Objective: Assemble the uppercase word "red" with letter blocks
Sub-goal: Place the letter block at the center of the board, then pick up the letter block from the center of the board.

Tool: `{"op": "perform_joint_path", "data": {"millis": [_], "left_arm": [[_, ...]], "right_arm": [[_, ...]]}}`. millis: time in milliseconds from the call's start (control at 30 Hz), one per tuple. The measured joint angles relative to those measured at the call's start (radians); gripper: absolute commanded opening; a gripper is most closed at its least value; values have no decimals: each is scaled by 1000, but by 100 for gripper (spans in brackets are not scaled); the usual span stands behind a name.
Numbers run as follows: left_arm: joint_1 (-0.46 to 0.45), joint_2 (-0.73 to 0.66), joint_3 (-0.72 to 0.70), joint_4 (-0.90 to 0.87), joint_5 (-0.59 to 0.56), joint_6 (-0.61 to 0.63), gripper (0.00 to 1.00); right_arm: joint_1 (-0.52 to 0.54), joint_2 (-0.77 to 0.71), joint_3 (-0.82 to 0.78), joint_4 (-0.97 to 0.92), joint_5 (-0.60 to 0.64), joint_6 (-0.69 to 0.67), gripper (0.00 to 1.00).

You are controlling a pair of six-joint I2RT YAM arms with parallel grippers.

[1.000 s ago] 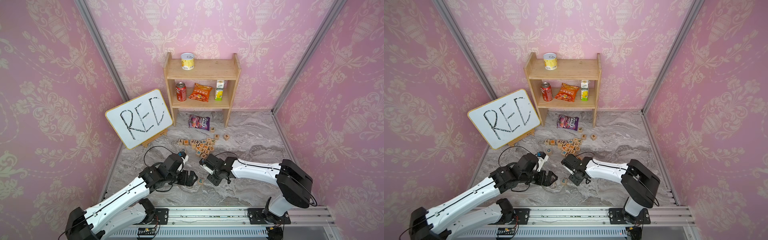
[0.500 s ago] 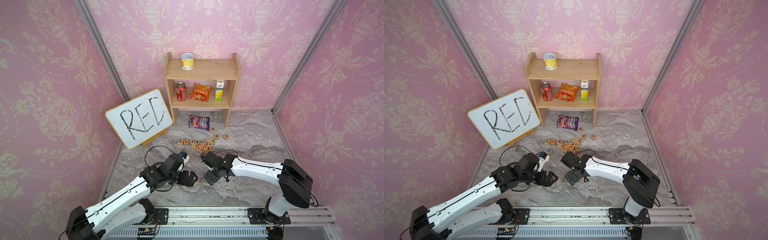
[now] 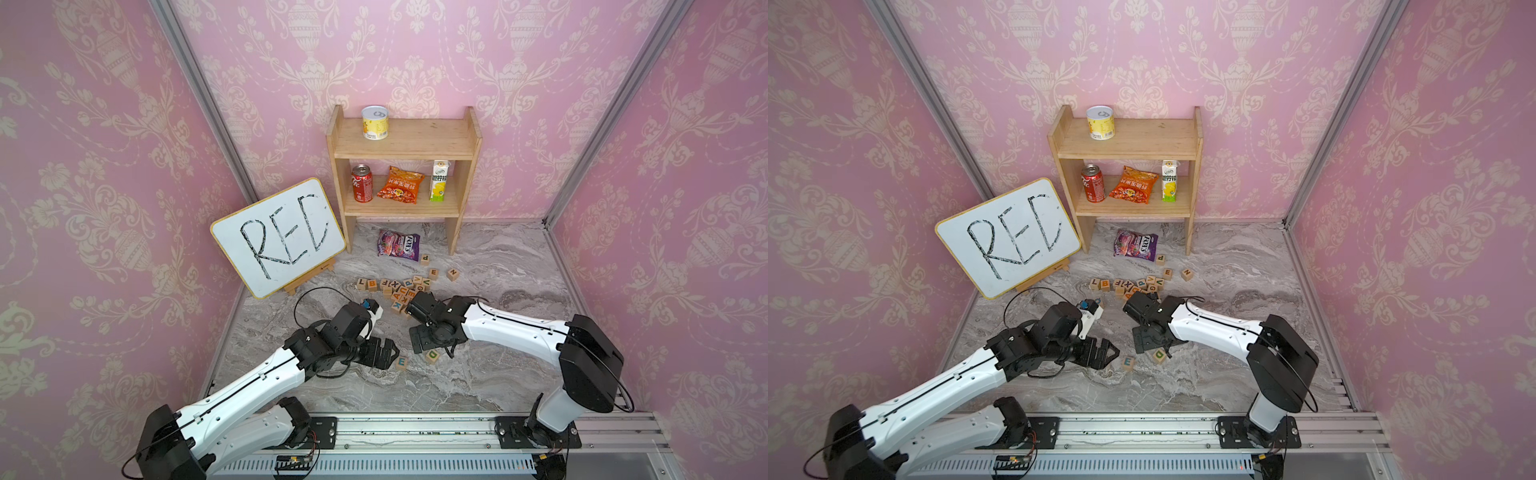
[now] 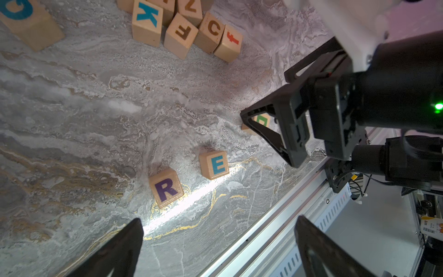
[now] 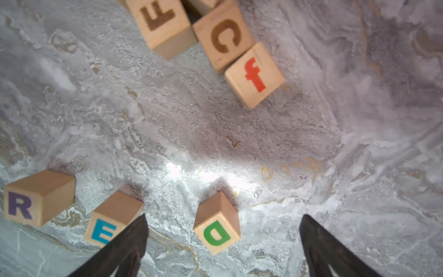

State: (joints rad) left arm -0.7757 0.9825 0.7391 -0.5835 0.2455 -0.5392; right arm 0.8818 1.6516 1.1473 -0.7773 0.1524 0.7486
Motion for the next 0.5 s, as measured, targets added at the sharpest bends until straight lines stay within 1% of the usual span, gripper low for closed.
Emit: {"op": "perform_joint_path", "data": {"millis": [167, 367, 500], "left_arm": [[0, 17, 20, 1, 49, 31, 99], [0, 20, 41, -16, 97, 73, 99], [0, 6, 44, -18, 114, 87, 99]], "right_arm": [[-42, 0, -6, -8, -57, 170, 100], [-51, -13, -92, 33, -135, 364, 100], [-51, -42, -138, 72, -170, 482, 96]]}}
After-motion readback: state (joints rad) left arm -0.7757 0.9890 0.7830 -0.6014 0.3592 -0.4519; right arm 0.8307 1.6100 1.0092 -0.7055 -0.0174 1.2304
